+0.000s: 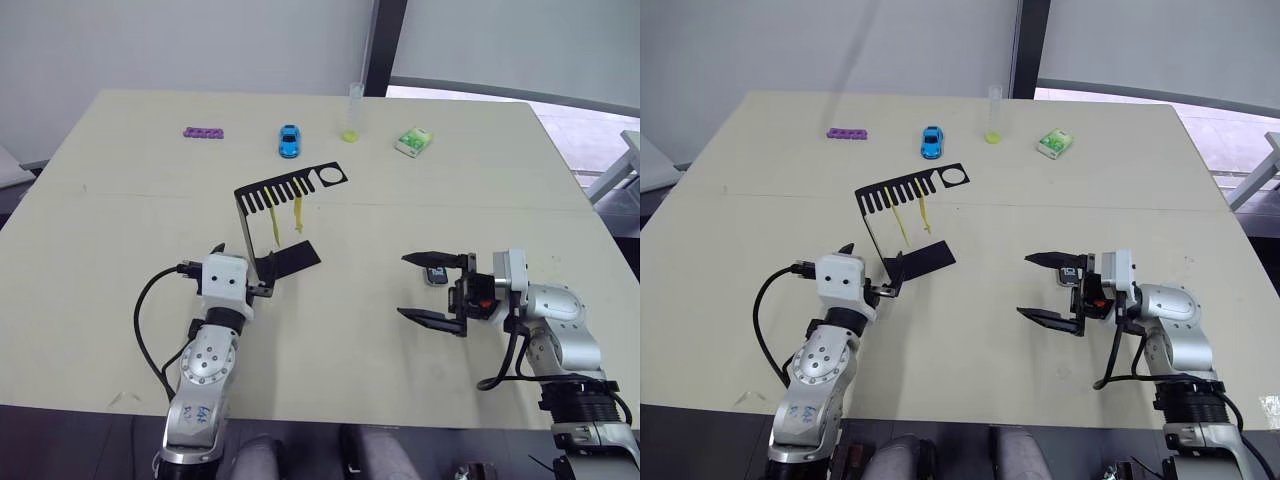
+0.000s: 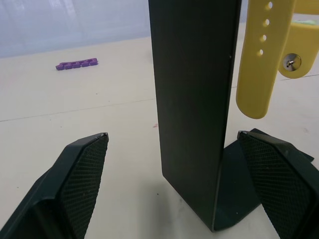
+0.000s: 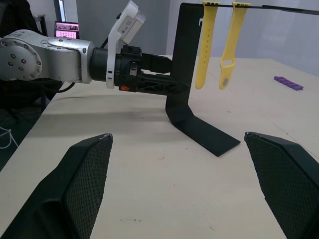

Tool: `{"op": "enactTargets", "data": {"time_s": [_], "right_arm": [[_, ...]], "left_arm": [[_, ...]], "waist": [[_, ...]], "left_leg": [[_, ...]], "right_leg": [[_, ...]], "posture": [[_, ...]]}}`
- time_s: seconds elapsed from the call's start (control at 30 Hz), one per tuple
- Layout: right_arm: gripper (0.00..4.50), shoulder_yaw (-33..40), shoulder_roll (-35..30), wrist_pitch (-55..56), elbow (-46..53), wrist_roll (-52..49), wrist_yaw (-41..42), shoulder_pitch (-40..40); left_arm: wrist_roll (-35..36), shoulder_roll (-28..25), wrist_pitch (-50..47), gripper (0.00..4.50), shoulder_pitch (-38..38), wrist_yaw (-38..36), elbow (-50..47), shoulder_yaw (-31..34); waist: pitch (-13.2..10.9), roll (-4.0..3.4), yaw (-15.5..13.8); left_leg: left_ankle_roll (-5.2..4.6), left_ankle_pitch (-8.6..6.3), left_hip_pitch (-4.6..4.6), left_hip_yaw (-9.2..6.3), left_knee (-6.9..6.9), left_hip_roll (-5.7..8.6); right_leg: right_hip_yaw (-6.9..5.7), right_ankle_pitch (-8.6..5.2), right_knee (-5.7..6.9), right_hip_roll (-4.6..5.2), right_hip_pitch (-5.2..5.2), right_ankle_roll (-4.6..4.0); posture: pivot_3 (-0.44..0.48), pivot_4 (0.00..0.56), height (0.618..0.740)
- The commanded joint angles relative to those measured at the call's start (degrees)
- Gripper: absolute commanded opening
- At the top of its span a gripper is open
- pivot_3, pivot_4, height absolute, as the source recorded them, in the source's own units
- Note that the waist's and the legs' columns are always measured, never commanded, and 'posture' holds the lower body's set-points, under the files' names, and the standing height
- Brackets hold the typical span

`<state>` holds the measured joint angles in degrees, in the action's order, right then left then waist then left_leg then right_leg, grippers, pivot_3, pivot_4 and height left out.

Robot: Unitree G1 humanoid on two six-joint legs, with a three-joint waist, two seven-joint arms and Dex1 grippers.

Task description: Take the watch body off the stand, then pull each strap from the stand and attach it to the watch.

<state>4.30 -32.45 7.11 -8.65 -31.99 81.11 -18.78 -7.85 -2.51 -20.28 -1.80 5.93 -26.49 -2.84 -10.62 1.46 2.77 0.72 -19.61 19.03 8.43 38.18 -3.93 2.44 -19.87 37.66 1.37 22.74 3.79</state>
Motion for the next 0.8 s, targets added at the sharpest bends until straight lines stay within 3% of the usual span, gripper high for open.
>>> {"op": "enactTargets", "data": {"time_s": [0.03, 0.57, 0.67, 0.8], "right_arm": [[4.49, 0.9, 0.1, 1.7, 0.3, -0.2, 1.2, 0.7], [4.49, 1.1, -0.3, 2.5, 1.3, 0.8, -0.5, 3.5], [4.50, 1.1, -0.3, 1.8, 2.8, 0.9, -1.5, 4.2], [4.50, 0.7, -0.4, 0.5, 4.8, 1.2, -2.9, 5.2]], "left_arm": [[-1.3, 1.5, 1.4, 4.50, -1.3, 2.8, -1.1, 1.3], [0.1, 4.6, 2.4, 4.50, -7.5, 3.2, 4.1, 2.2], [0.1, 4.7, 2.5, 3.72, -7.7, 3.0, 4.5, 1.7], [-0.1, 4.6, 2.7, 1.76, -8.6, 2.7, 5.2, 1.3]], "waist": [[0.0, 0.00, 0.0], [0.0, 0.00, -1.1], [0.0, 0.00, -1.1], [0.0, 0.00, -1.2]], "left_leg": [[0.00, 0.00, 0.00, 0.00, 0.00, 0.00], [0.00, 0.00, 0.00, 0.02, 0.01, 0.00], [0.01, 0.00, -0.01, 0.02, 0.01, 0.00], [0.01, 0.00, -0.01, 0.02, 0.02, 0.00]], "right_leg": [[0.00, 0.00, 0.00, 0.00, 0.00, 0.00], [-0.01, 0.00, 0.01, 0.00, 0.01, 0.00], [-0.01, 0.00, 0.02, 0.00, 0.01, 0.00], [-0.01, 0.00, 0.02, 0.00, 0.01, 0.00]], "posture": [[0.000, 0.150, 0.740], [0.000, 0.150, 0.740], [0.000, 0.150, 0.740], [0.000, 0.150, 0.740]]}}
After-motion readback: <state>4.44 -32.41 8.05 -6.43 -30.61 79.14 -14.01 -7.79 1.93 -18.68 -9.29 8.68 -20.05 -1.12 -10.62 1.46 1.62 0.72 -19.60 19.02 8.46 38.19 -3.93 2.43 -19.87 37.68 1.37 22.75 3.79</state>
